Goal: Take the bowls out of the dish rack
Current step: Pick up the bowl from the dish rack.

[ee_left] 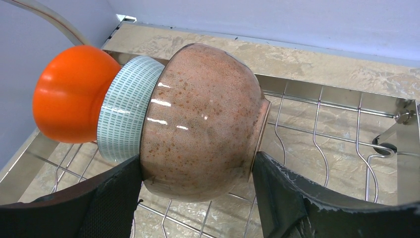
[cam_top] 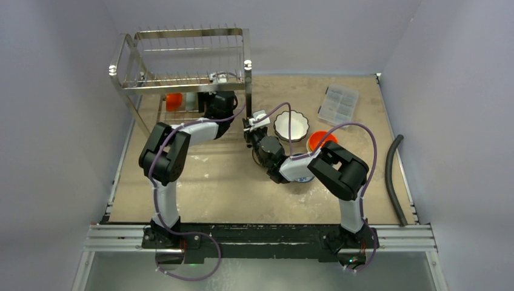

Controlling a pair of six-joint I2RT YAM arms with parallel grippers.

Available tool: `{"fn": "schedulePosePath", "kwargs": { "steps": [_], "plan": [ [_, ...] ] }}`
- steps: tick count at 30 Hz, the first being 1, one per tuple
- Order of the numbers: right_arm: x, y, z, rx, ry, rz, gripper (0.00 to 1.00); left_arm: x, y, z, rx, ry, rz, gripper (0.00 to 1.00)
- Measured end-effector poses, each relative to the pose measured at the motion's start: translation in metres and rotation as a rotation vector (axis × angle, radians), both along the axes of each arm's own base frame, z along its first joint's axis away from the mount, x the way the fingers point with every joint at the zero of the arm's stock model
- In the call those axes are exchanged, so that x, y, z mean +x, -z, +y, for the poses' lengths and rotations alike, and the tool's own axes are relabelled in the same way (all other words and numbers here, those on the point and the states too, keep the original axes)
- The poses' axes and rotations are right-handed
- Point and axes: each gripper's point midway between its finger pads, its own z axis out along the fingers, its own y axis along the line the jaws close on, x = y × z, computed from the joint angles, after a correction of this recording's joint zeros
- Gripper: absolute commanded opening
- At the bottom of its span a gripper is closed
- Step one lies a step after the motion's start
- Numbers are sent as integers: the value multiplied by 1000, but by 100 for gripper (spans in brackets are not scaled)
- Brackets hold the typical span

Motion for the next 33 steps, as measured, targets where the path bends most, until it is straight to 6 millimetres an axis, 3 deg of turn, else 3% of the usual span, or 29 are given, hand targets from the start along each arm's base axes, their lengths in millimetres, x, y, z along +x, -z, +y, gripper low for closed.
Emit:
{"fn": "schedulePosePath", "kwargs": {
  "steps": [9,19,22,28,33],
  "plan": [
    [0,0,0,0,0,0,0,-8,0,1,-34,66,13,46],
    [0,0,0,0,-1,0,0,-15,-2,2,-97,156,30,36],
    [0,0,0,0,-1,0,0,-18,-2,1,-107,185,37,27],
    [0,0,0,0,0,-1,0,-29,-8,-3,-121,235,48,25],
    [0,0,0,0,0,0,0,-37,-7,-3,-115,254,66,15]
  ]
}}
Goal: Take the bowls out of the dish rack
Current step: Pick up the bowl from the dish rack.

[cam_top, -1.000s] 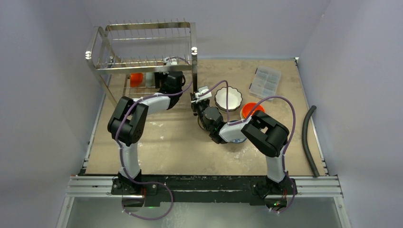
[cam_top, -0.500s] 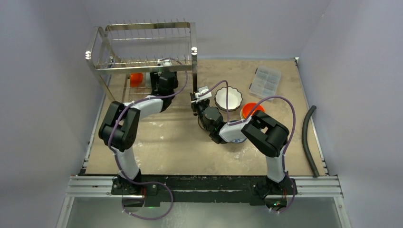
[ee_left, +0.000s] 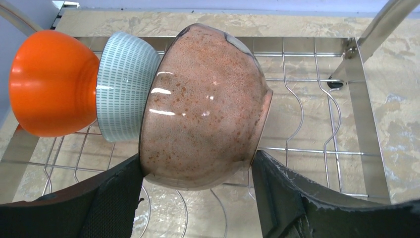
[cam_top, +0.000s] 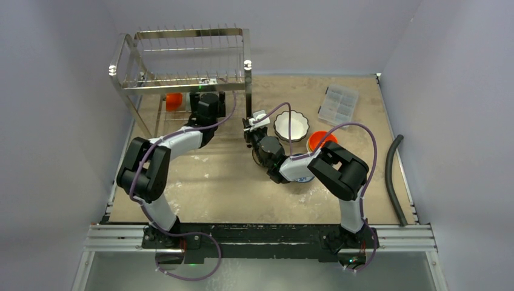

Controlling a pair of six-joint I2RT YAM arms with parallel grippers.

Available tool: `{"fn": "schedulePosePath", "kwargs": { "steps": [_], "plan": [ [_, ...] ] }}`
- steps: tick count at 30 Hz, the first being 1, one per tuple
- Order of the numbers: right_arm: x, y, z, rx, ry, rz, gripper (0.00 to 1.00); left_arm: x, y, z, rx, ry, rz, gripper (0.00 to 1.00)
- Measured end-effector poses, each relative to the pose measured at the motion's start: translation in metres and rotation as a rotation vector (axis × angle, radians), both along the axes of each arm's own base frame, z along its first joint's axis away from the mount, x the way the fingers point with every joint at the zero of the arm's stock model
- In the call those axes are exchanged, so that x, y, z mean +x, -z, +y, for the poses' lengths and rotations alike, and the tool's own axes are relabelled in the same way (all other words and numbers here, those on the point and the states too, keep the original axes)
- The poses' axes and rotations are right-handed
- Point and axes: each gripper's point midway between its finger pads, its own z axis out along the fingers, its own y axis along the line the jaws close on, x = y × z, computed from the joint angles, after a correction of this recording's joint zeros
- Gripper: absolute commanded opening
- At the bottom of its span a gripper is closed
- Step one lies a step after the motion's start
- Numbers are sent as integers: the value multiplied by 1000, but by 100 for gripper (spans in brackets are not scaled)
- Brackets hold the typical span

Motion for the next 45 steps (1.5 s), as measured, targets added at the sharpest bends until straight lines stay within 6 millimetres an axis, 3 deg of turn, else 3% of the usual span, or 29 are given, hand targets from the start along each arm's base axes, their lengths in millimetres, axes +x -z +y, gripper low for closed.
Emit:
{"fn": "schedulePosePath", "kwargs": {
  "steps": [10,15,24,30,34,45],
  "plan": [
    [0,0,0,-1,0,1,0,-27,-4,-1,48,57,37,0],
    [0,1,0,-1,-2,2,0,-41,-13,-3,85,74,40,0],
    [0,1,5,2,-17,16,0,-62,-11,-4,187,82,81,0],
    [0,2,9,-1,-39,34,0,-79,-21,-18,256,120,74,0],
    [0,2,12,-4,-54,47,0,-85,-35,-25,274,138,41,0],
    [0,2,15,4,-75,57,0,-95,-40,-22,360,143,8,0]
  ]
}}
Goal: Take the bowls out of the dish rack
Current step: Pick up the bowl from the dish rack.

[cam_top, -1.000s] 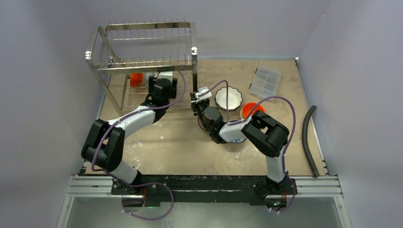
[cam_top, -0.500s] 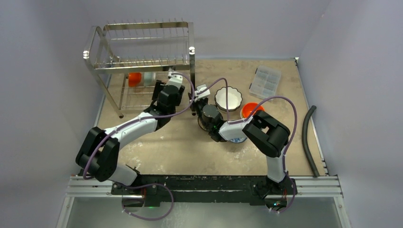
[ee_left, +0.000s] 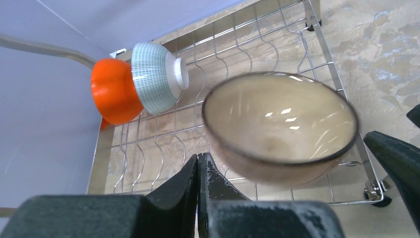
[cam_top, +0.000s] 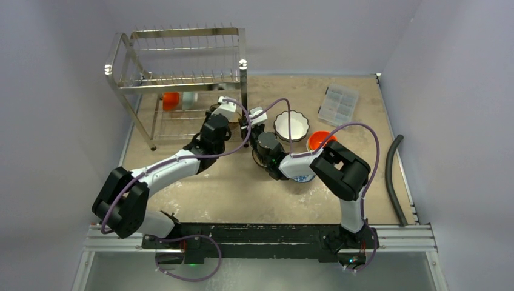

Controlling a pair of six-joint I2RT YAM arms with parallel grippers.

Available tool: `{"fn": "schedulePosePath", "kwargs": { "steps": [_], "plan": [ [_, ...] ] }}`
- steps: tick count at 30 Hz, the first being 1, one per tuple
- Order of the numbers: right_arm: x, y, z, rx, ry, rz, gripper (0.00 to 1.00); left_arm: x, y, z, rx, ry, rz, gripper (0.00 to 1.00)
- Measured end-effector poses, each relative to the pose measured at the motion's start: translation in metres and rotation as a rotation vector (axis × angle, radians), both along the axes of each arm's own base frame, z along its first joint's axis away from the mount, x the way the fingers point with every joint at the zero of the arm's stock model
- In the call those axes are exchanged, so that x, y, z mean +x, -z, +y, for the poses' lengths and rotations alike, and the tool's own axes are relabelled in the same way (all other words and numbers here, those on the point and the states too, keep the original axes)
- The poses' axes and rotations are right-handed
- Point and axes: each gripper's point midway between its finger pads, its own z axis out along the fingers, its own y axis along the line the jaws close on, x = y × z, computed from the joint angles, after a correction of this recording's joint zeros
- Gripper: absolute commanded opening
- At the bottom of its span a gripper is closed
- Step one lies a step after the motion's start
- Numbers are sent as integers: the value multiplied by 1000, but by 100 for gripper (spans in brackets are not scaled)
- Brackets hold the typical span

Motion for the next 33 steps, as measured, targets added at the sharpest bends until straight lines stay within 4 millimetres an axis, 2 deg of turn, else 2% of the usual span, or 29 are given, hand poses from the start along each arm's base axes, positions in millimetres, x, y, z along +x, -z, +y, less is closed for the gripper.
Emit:
{"fn": "schedulePosePath", "kwargs": {
  "steps": [6,10,12,16,23,29,33],
  "plan": [
    [0,0,0,3,-4,2,0,3,14,2,60,-15,23,0],
    [0,0,1,4,-5,2,0,4,19,-1,49,-7,32,10],
    [0,0,1,3,-6,2,0,4,18,-3,27,0,26,20],
    [0,0,1,4,-8,2,0,1,9,-5,-37,-4,5,35],
    [-1,0,1,4,-9,1,0,-8,-6,-1,-204,-54,-31,51],
    [-1,0,1,6,-17,-2,0,-5,-7,22,-402,-151,-48,54],
    [-1,0,0,8,-21,-5,0,-4,9,40,-496,-199,-24,55]
  ]
}}
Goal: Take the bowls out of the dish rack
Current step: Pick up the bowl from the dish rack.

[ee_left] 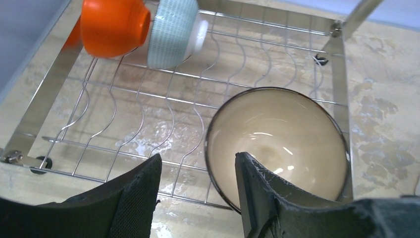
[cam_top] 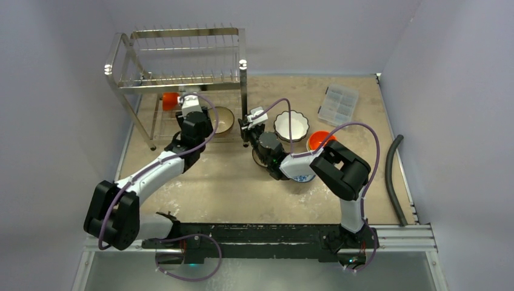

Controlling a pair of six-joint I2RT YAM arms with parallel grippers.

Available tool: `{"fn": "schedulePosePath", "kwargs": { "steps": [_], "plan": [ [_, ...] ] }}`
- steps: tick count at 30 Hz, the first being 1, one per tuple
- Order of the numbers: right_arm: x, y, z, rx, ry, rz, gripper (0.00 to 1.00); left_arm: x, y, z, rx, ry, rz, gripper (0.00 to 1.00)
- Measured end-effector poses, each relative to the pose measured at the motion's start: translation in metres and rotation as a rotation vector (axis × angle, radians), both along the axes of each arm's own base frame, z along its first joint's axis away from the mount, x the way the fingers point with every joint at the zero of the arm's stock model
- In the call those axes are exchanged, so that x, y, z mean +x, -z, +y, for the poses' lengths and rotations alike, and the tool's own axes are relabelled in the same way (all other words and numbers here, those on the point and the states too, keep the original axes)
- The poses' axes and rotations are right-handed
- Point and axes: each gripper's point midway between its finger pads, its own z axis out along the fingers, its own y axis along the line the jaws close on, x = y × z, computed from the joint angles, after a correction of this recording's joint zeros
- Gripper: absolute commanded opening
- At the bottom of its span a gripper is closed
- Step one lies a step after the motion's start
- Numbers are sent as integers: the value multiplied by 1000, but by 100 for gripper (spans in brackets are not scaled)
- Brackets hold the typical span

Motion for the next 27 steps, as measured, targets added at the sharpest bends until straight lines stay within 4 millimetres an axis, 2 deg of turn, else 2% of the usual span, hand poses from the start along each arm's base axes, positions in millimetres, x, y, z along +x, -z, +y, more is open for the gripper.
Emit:
{"fn": "schedulePosePath", "kwargs": {
  "steps": [5,13,16,18,24,25,27],
  "plan": [
    [0,0,0,1,0,-1,0,5,17,10,-85,-27,33,55],
    [0,0,0,2,-2,-2,0,16,50,2,-179,-5,98,51],
    [0,0,0,1,-3,-2,0,19,59,-2,-200,5,114,46],
    [0,0,0,1,-3,-2,0,20,65,-4,-210,9,125,39],
    [-1,0,0,2,-4,-2,0,28,67,-6,-245,10,108,4],
    [-1,0,0,3,-5,-3,0,28,67,-5,-247,6,104,0],
    [-2,-1,0,3,-10,-4,0,29,64,-5,-252,8,95,0]
  ]
}}
